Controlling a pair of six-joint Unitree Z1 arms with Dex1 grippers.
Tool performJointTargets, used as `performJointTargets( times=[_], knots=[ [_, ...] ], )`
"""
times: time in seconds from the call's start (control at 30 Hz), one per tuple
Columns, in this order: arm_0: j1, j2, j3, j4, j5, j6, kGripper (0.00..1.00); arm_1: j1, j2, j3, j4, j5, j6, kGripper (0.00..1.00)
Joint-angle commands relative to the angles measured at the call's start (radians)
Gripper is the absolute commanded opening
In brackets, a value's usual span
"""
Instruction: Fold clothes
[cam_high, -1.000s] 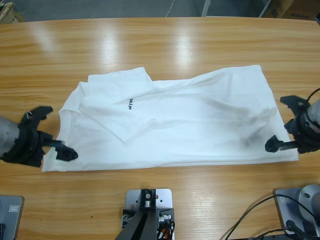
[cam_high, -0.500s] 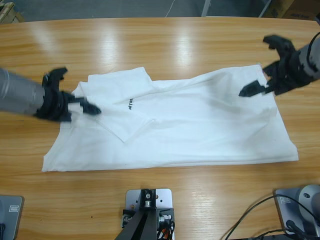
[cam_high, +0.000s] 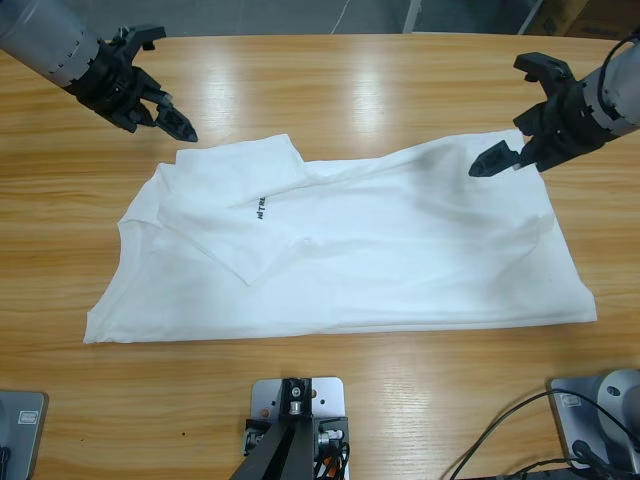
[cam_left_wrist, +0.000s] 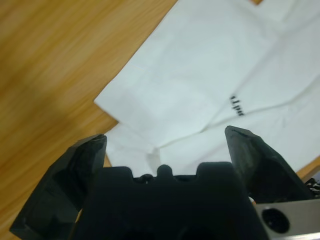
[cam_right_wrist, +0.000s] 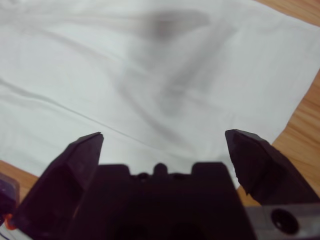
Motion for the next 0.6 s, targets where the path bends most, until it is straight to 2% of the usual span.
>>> performJointTargets(
  times=[0.03,0.3,0.6],
  knots=[
    [0.123,0.131,-0.023,-0.011,-0.114,-0.232,0.864,-0.014,0.092,0.004,-0.025,0.018,-0.003,0.987],
    [0.137,0.211,-0.023,-0.010,-0.194,-0.401,0.863,-0.015,0.131,0.007,-0.039,0.018,-0.001,0.987],
    [0.152,0.240,-0.021,-0.013,-0.160,-0.427,0.867,-0.016,0.152,0.016,-0.053,0.018,0.008,0.987]
  ],
)
